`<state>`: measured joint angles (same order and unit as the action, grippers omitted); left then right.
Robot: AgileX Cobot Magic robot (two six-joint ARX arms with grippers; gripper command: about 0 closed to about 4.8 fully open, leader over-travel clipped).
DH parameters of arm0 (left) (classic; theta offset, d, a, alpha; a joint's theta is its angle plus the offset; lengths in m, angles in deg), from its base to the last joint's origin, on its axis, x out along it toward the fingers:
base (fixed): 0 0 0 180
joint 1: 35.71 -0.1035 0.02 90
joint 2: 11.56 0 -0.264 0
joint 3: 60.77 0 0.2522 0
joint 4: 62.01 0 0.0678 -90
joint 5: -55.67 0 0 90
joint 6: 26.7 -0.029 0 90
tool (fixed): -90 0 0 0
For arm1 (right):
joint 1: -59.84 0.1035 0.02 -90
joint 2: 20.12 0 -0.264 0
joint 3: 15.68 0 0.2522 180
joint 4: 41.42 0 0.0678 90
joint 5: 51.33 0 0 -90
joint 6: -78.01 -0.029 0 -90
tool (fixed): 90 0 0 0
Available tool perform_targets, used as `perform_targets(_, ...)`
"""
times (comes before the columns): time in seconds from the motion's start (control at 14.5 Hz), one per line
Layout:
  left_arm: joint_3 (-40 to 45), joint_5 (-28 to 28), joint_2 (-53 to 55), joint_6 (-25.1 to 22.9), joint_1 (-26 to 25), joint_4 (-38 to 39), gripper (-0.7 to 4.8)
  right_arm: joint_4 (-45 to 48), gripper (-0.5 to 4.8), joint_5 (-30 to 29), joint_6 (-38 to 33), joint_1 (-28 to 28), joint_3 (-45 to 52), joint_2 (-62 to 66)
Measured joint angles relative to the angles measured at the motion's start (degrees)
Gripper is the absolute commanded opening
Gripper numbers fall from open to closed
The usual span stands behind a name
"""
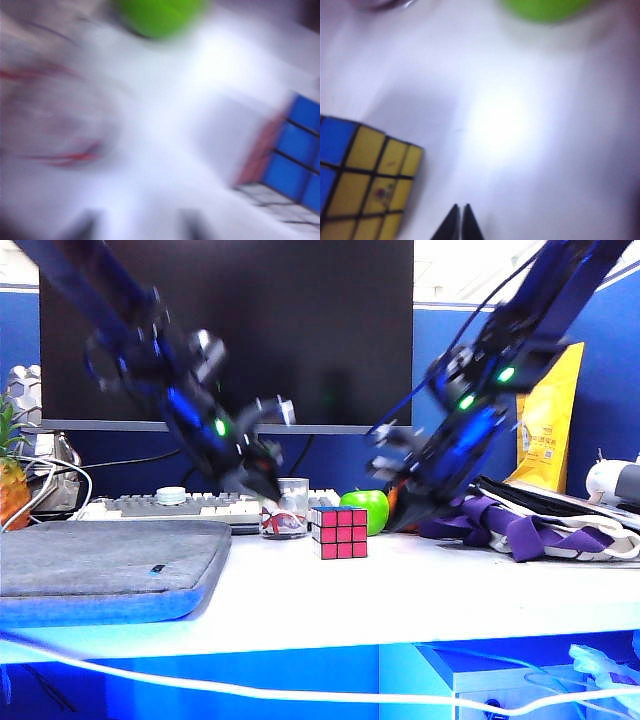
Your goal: Rotate the Rubik's Cube so that its red face is facing towards you.
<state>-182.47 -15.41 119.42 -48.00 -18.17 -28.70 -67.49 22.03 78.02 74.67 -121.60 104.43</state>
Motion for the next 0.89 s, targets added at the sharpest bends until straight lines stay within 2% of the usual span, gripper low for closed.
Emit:
perform_targets(0.14,-0.04,-0.81,-2.78,-0.37,-0.72,4.31,-0.05,-3.23,-0.01,0.13,0.02,-1.36,-0.07,-2.99)
perform_targets(0.21,-0.07,-0.94,-4.9,0.13,-0.96,11.61,-0.05,-8.68,-0.01,-0.74,0.02,-1.88,-0.09,-5.62)
perform_targets(0.34,0.0,0.09,-8.39,-0.79,-0.57,21.51,-0.05,-14.36,-0.01,-4.13,0.28,-1.97,0.24,-9.42)
perform_targets(0.48,0.02,1.2,-13.4,-0.13,0.35,25.94,-0.05,-15.28,-0.01,-4.63,1.25,-1.27,3.23,-17.03)
perform_targets(0.69,7.08,-1.22,-23.41,0.22,4.33,24.87,-0.05,-12.7,-0.01,-5.14,1.18,0.61,14.91,-31.21)
perform_targets(0.76,12.52,-3.8,-27.23,1.6,6.75,24.48,-0.05,-10.78,-0.01,-5.05,-0.2,0.92,21.31,-36.89)
perform_targets(0.82,19.56,-10.21,-32.39,3.98,10.16,21.2,-0.05,-6.62,-0.01,-4.26,-2.49,1.6,29.88,-45.75)
perform_targets(0.89,24.48,-12.15,-36.15,5.79,12.15,17.97,-0.05,-1.9,-0.01,-3.89,-4.2,1.55,36.17,-52.46)
